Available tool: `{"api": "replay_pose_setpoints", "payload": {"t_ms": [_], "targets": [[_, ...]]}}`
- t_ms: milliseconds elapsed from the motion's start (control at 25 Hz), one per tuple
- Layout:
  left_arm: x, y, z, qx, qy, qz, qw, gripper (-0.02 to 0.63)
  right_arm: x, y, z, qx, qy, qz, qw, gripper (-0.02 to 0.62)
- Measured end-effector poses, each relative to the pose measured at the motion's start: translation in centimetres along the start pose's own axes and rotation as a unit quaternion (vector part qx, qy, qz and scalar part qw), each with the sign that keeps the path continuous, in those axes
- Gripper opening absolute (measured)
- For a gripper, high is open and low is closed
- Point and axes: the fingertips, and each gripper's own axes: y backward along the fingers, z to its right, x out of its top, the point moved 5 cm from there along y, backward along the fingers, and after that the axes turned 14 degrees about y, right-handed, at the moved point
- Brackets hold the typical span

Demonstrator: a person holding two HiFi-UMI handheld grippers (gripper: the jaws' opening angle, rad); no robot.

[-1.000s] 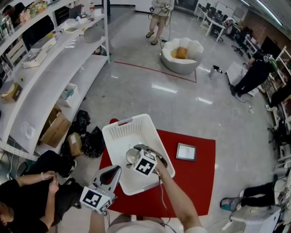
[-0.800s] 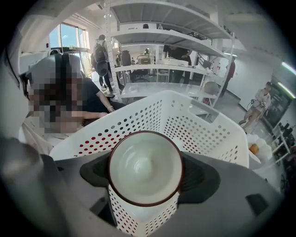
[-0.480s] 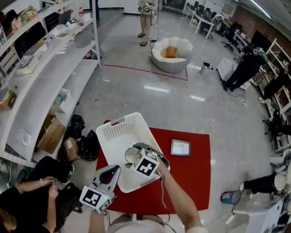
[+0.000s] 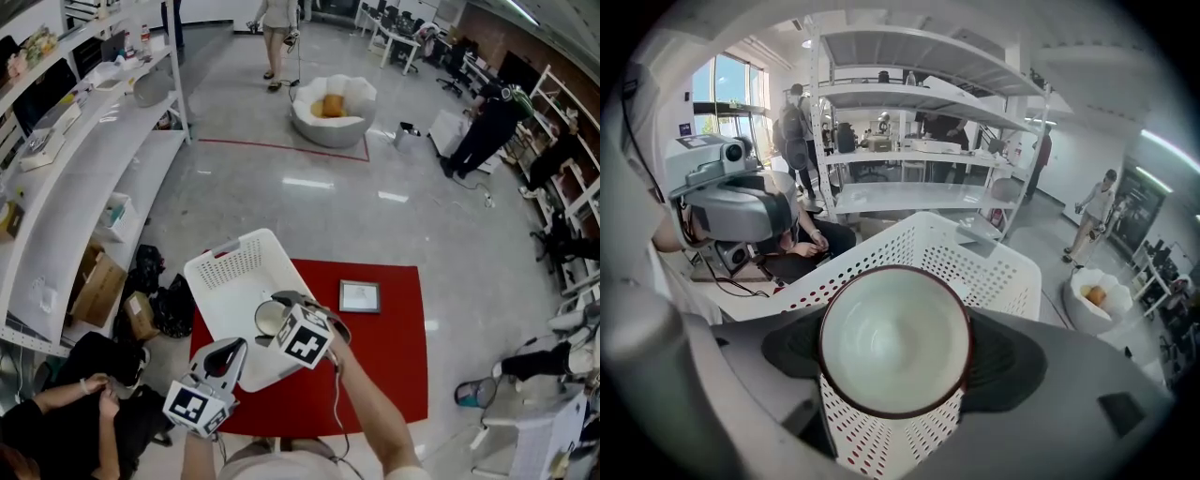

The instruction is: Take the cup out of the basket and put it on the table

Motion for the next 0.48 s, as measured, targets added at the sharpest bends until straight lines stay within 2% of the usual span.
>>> {"api": "replay_pose_setpoints", "payload": {"t_ms": [480], "targets": [[-0.7, -1.6, 2.8, -0.033, -0.008, -0.011, 0.9994, 0.012, -2.0, 4.3, -0.5, -0.036, -0.019, -0.005, 0.999, 0.413]]}}
